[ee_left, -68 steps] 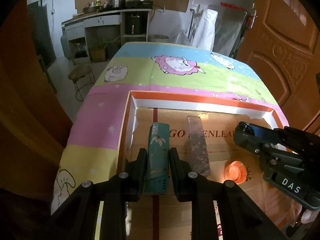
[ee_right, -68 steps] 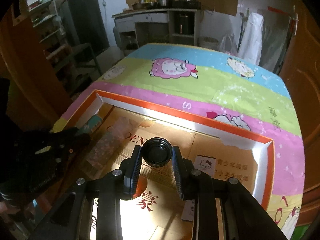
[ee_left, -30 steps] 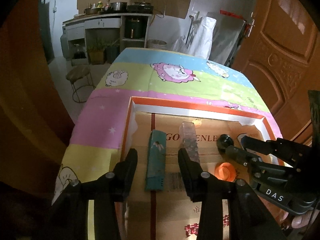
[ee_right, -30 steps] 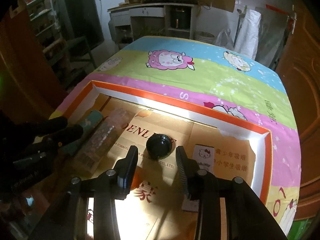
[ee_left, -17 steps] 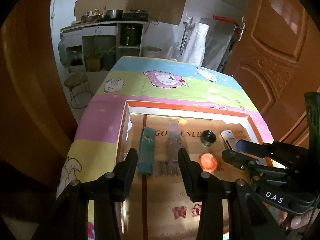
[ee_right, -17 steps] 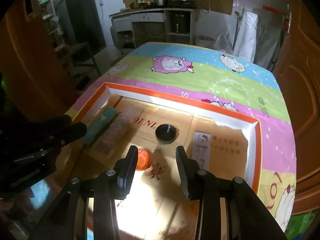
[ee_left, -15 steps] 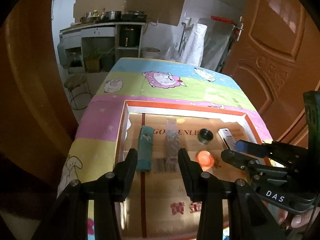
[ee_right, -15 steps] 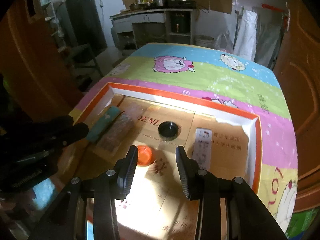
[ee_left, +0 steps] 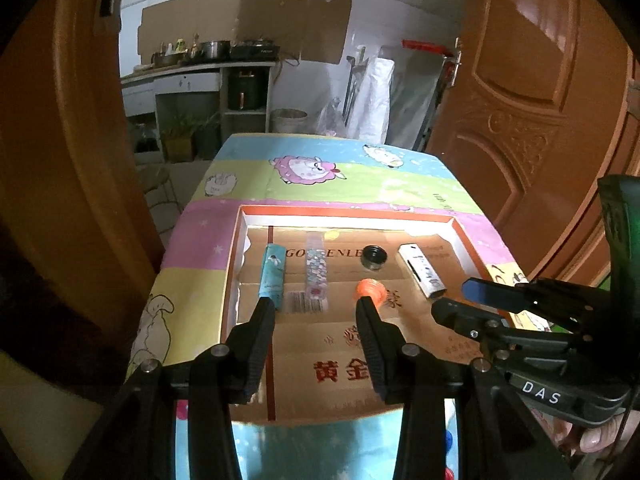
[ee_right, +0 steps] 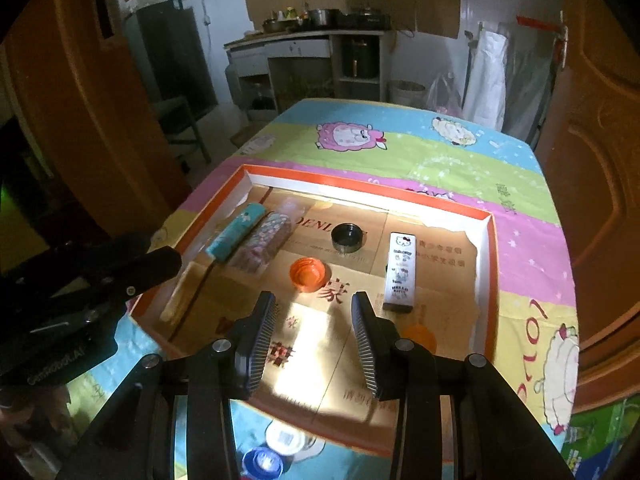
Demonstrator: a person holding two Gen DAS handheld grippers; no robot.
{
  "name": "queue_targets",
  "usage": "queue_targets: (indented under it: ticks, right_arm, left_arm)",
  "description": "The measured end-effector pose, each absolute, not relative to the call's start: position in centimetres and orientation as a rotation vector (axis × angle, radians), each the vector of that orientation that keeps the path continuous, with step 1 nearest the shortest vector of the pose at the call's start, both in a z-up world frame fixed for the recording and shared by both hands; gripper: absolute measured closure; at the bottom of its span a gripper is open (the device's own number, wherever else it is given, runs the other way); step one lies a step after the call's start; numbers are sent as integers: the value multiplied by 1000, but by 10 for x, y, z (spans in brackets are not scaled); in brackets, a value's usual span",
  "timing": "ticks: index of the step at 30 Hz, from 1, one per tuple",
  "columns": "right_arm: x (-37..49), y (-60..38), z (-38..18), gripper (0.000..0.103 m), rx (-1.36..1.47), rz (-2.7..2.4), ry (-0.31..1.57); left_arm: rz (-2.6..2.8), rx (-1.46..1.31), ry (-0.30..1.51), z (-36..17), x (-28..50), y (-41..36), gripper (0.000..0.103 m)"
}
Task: Organize rigid objects
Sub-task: 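Move both tools back from the tray toward the remaining objects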
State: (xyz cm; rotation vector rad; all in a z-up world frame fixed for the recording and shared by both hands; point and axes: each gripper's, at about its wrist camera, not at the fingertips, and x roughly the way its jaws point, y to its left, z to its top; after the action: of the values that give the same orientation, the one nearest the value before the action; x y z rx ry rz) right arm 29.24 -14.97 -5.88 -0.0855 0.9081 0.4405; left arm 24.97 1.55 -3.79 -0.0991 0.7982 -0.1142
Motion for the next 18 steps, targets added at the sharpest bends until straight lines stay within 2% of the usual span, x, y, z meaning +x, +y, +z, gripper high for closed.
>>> queue_targets:
  ticks: [18]
  right_arm:
    - [225, -158, -21, 63, -96, 429, 843]
  left_arm:
    - [-164, -88, 738, -9, 186, 6, 61]
